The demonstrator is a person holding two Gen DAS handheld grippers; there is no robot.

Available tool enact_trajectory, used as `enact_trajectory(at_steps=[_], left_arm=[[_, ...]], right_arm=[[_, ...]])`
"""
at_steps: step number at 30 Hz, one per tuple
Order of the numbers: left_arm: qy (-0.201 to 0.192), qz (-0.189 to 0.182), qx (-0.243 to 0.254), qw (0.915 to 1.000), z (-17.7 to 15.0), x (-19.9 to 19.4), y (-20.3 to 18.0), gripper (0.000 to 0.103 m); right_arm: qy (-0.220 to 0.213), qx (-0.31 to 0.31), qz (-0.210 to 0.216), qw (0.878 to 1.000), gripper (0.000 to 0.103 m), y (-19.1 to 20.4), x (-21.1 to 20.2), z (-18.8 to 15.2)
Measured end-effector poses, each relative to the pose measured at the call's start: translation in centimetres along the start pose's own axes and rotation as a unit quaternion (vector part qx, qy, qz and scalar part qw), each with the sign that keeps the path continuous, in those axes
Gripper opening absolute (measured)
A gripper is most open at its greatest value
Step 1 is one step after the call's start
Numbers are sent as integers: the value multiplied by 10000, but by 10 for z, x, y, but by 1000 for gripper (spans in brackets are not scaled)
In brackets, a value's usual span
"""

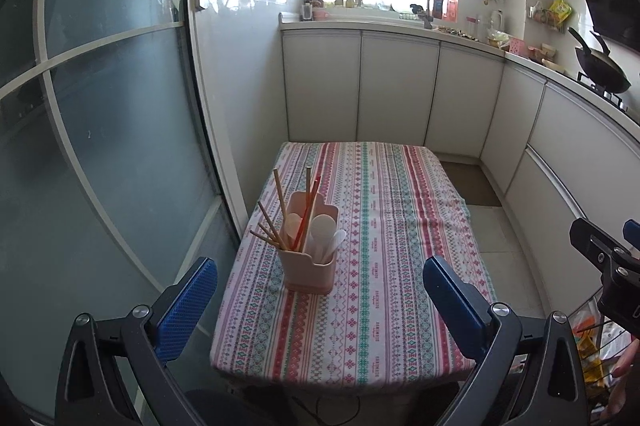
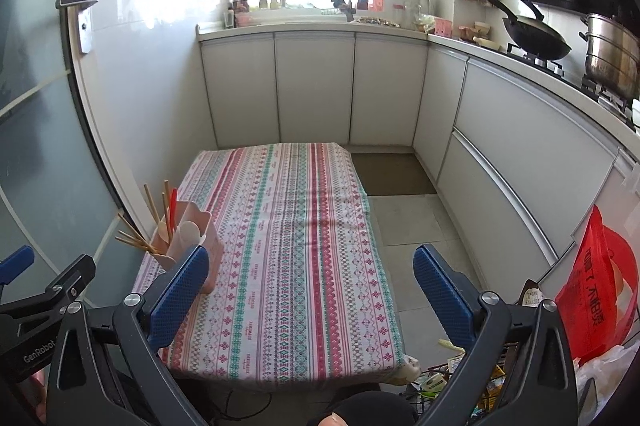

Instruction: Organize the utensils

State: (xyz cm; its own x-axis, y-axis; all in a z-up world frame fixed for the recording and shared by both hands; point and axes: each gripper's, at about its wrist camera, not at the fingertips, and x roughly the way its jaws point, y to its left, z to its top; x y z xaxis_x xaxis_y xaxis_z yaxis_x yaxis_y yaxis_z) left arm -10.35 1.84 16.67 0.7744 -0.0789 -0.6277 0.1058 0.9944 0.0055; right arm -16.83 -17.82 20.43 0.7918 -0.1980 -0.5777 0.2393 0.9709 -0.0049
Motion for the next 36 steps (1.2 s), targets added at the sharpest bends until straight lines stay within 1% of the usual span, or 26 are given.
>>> enact_trajectory(at_steps=[36], left_arm=[[-60, -60, 58, 9999, 3, -5, -4, 103]], right_arm=[[-13, 40, 42, 10000, 103, 0, -1, 0]])
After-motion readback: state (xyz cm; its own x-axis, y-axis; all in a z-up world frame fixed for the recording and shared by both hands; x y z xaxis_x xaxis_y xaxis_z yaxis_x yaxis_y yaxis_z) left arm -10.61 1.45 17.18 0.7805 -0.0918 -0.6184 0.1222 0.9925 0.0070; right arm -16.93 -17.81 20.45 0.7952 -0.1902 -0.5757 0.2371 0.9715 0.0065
